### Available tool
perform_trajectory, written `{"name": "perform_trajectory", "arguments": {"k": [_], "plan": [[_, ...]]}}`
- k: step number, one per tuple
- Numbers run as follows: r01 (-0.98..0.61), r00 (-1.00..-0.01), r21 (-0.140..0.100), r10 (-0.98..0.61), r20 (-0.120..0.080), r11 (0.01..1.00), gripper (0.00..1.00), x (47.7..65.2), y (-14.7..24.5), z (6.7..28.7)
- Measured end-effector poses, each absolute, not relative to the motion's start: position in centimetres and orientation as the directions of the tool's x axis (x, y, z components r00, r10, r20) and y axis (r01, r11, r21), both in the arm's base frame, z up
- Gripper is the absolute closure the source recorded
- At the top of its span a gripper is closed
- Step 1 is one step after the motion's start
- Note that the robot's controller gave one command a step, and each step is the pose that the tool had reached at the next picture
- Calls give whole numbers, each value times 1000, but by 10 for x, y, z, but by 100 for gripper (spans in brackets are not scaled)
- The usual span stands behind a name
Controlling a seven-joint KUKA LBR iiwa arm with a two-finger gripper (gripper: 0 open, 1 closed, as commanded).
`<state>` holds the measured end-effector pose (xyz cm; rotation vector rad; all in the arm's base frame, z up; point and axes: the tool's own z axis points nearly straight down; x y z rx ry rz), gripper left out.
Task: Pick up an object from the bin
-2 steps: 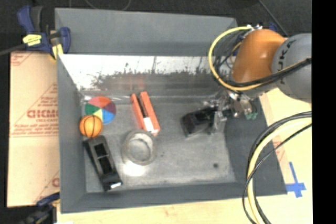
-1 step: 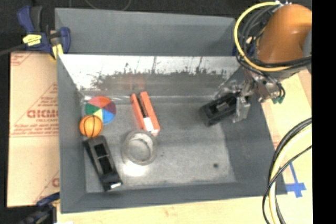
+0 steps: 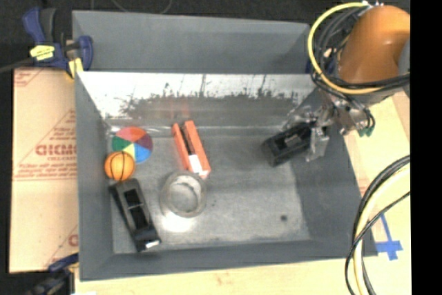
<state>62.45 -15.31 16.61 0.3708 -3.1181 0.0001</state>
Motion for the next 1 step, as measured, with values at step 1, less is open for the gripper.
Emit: {"name": "perform_trajectory", "arguments": {"k": [1], "plan": [[-226,-974,0,-226,4,974,100,637,-158,209]]}}
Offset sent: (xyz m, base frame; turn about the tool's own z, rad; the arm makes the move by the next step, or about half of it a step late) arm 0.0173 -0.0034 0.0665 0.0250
